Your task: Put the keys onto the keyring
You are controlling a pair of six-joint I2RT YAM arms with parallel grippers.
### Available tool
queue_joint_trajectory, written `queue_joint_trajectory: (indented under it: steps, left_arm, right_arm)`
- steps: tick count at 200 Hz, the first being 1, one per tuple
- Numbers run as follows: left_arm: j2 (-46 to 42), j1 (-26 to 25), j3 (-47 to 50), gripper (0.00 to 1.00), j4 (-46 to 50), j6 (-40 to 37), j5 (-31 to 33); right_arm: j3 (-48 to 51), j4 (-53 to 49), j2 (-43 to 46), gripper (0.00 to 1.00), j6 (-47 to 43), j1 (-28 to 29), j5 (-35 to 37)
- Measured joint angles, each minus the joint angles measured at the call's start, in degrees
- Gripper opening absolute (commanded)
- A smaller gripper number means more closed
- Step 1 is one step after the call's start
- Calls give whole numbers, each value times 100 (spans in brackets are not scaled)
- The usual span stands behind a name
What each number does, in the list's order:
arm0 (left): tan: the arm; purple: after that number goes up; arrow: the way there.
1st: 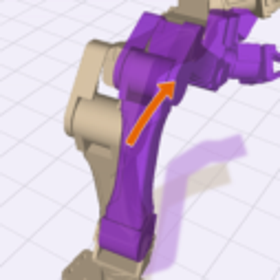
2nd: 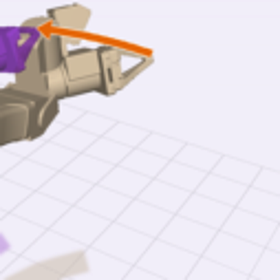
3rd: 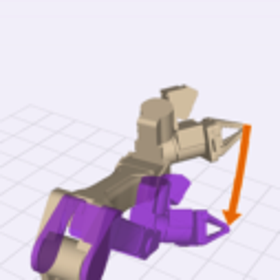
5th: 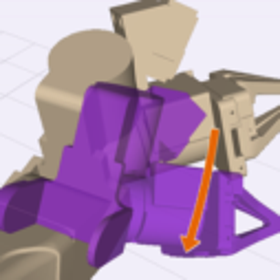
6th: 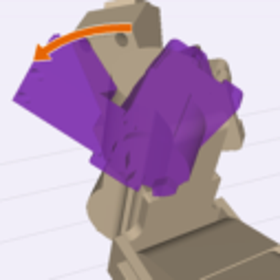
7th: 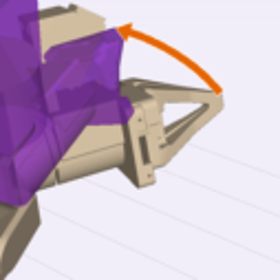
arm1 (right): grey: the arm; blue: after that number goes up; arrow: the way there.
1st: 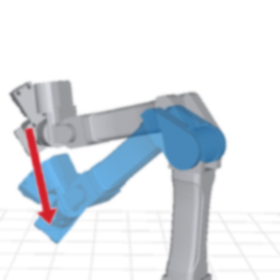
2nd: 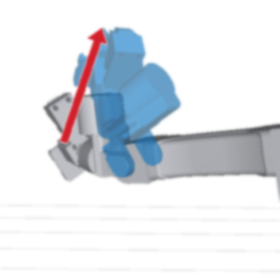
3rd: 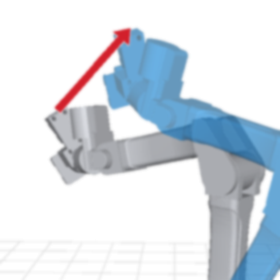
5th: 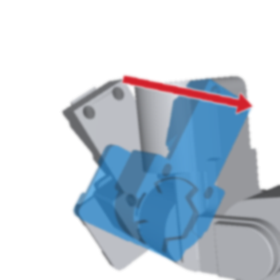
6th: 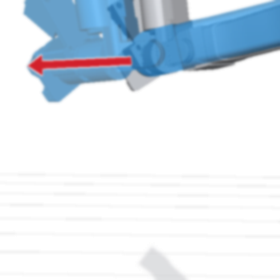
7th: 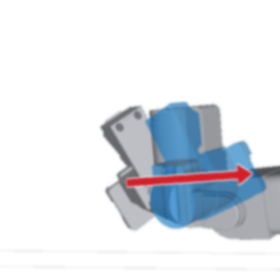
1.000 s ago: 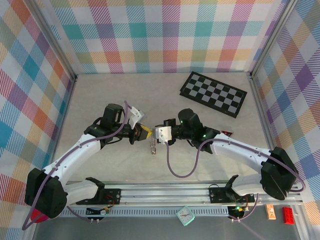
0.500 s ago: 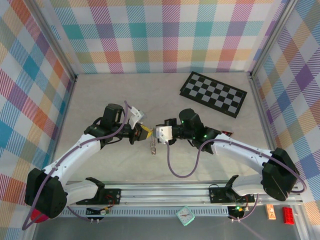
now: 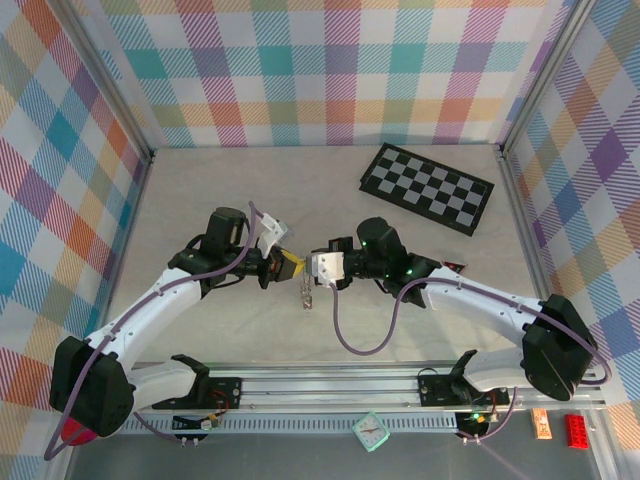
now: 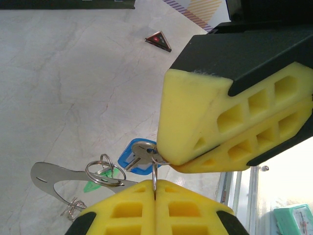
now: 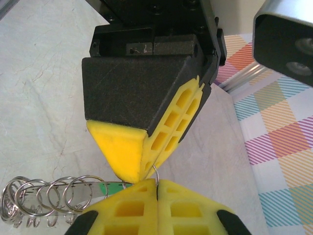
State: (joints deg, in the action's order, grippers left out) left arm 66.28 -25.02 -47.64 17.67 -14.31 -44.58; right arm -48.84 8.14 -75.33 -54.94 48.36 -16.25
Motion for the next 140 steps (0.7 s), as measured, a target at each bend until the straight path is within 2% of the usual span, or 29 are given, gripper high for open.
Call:
queue_joint_trajectory:
  steps: [140]
  left_arm:
    - [0, 0, 0, 0, 0, 20, 4]
  right_arm:
    - [-2, -229, 0, 0, 0, 0, -249]
